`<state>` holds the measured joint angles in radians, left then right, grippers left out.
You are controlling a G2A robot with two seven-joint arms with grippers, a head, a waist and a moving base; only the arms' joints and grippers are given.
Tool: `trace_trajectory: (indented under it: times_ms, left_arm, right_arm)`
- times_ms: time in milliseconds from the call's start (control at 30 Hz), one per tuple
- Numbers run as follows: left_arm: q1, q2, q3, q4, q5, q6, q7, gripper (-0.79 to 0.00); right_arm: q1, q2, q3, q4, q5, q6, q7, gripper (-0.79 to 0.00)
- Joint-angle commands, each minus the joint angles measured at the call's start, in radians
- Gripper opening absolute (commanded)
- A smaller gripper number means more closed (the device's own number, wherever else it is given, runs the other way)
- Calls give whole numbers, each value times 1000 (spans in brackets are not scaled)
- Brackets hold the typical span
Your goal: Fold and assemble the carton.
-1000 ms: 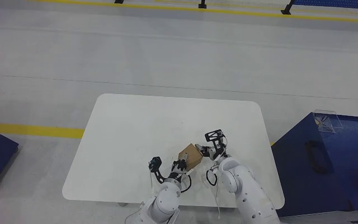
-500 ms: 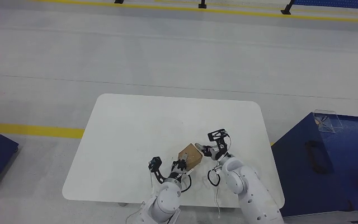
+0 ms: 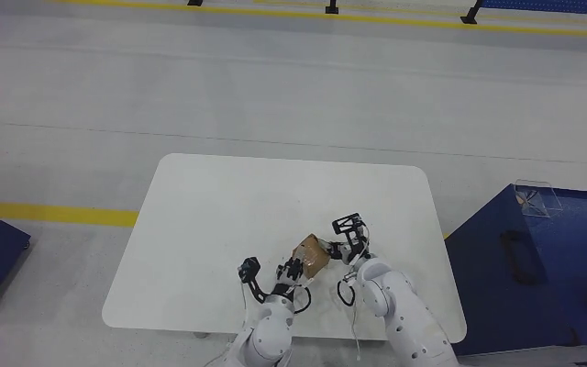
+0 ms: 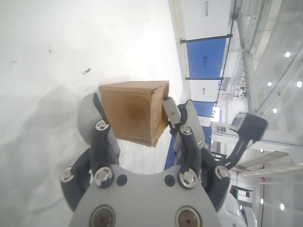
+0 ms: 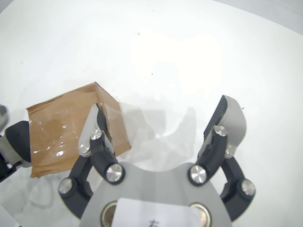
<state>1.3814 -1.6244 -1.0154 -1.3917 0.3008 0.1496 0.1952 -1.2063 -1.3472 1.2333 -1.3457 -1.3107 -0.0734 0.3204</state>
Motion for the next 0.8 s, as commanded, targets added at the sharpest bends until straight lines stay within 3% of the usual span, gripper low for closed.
trace_trajectory:
  times_ms: [0,33,300,567,767]
  left_arm:
    - [27,11,-2,-26,108,-97,53,0]
    - [46,13,-3,-28,131,-138,91,0]
    - [38,17,-4,-26,181,-138,87,0]
    - [-17,67,21,69,933,-128,213,0]
    - [-36,99,32,106,1267,-151,86,0]
  right_arm:
    - [-5,3,14,-11,14,-17,-4,0]
    - [-9,5,23,-18,22,-26,-6,0]
    - [-37,13,92,-60,82,-6,-17,0]
    - [-15,14,91,-9,86,9,20,0]
    - [27,10,54,38,41,9,17,0]
